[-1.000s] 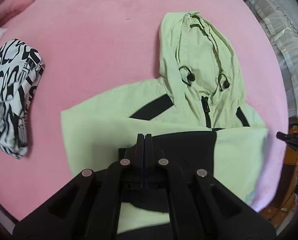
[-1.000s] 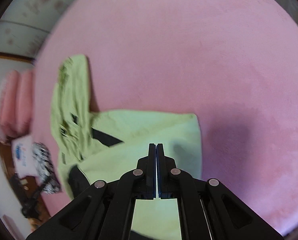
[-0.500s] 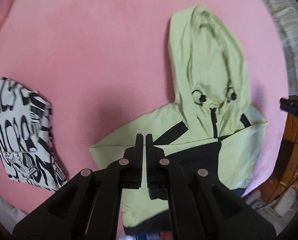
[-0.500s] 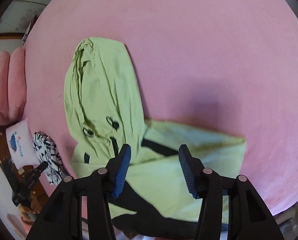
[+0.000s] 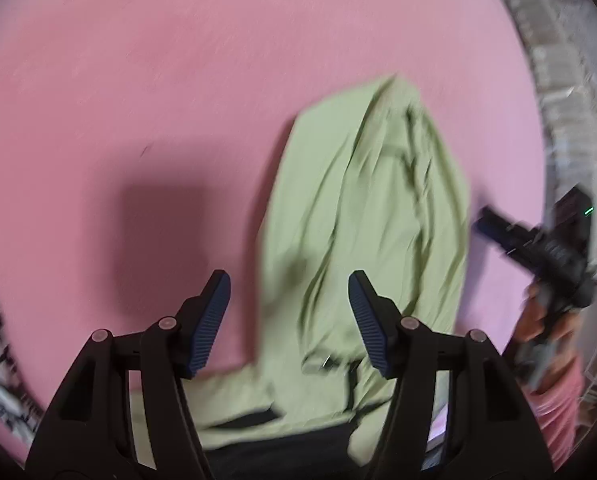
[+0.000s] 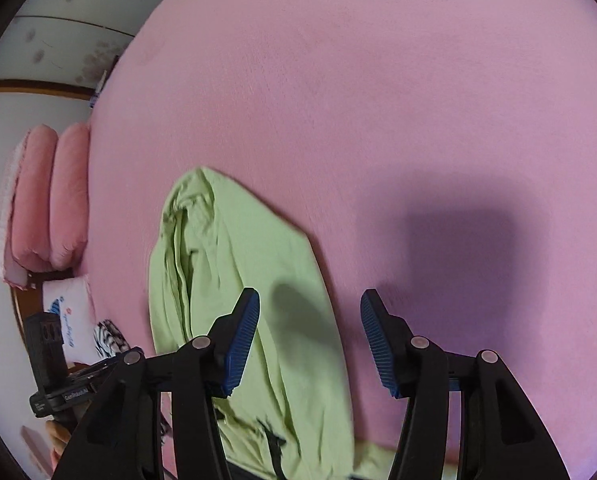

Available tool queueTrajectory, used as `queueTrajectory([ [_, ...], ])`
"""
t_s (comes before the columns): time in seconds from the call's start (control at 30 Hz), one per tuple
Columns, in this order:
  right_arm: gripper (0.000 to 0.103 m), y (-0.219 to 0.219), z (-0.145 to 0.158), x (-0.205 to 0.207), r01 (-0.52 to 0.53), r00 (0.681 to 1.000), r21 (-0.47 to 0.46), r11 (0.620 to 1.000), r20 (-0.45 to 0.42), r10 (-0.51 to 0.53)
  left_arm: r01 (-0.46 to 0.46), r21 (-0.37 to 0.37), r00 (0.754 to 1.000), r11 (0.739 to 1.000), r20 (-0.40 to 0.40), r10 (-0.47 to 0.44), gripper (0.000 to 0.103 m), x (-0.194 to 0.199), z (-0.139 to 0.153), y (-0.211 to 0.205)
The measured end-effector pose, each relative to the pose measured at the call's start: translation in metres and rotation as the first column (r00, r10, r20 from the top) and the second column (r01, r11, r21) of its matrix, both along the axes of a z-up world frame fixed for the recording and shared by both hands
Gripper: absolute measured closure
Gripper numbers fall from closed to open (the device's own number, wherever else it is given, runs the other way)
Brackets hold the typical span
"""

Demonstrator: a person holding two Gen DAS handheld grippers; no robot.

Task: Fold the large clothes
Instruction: 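Grasp the green hood with both tools, then lift the hood and fold it down onto the jacket body with both tools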

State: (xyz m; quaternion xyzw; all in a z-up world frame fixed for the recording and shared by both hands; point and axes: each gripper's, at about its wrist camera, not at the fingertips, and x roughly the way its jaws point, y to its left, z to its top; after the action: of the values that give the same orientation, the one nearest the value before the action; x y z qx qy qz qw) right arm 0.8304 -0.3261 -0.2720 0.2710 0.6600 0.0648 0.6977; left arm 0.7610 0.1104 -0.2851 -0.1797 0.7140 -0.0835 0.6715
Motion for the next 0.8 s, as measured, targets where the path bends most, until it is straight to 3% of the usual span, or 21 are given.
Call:
queueTrajectory([
  [0.17,0.051,0.003,-0.018,0.023,-0.003,1.0,0.053,0.999,0.028,0.001,-0.12,-0.036,0.991,0.992,0.05,0.121,0.045,0.024,-0.019,0.008],
  [0.3,0.058,0.013,-0.031,0.04,-0.007,0.999,0.087,0.996,0.042,0.004,-0.19,-0.063,0.981,0.98,0.015,0.192,0.046,0.039,-0.044,0.012],
  [0.33,0.066,0.016,-0.035,0.044,-0.016,0.999,0.094,0.995,0.043,0.012,-0.195,-0.052,0.98,0.979,0.02,0.196,0.049,0.042,-0.047,0.011],
  [0.37,0.071,0.019,-0.038,0.047,-0.024,0.999,0.101,0.995,0.043,0.02,-0.201,-0.039,0.979,0.979,0.033,0.202,0.063,0.044,-0.048,0.01],
  [0.4,0.08,0.021,-0.041,0.05,-0.03,0.999,0.111,0.993,0.046,0.025,-0.205,-0.042,0.977,0.978,0.05,0.207,0.084,0.045,-0.048,0.01],
  [0.47,0.091,0.03,-0.045,0.055,-0.069,0.996,0.124,0.99,0.058,0.063,-0.213,-0.075,0.97,0.974,0.102,0.22,0.1,0.045,-0.043,0.01],
  [0.53,0.098,0.034,-0.04,0.053,-0.107,0.991,0.134,0.985,0.089,0.096,-0.195,-0.086,0.968,0.977,0.142,0.206,0.102,0.044,-0.038,0.008],
  [0.67,0.099,0.028,-0.023,0.045,-0.105,0.986,0.201,0.974,0.148,0.076,-0.126,-0.126,0.96,0.984,0.235,0.153,0.103,0.038,-0.016,0.01],
  [0.8,0.1,0.023,-0.004,0.034,-0.118,0.979,0.268,0.956,0.191,0.067,0.001,-0.179,0.936,0.984,0.346,0.062,0.103,0.019,0.019,0.01],
])
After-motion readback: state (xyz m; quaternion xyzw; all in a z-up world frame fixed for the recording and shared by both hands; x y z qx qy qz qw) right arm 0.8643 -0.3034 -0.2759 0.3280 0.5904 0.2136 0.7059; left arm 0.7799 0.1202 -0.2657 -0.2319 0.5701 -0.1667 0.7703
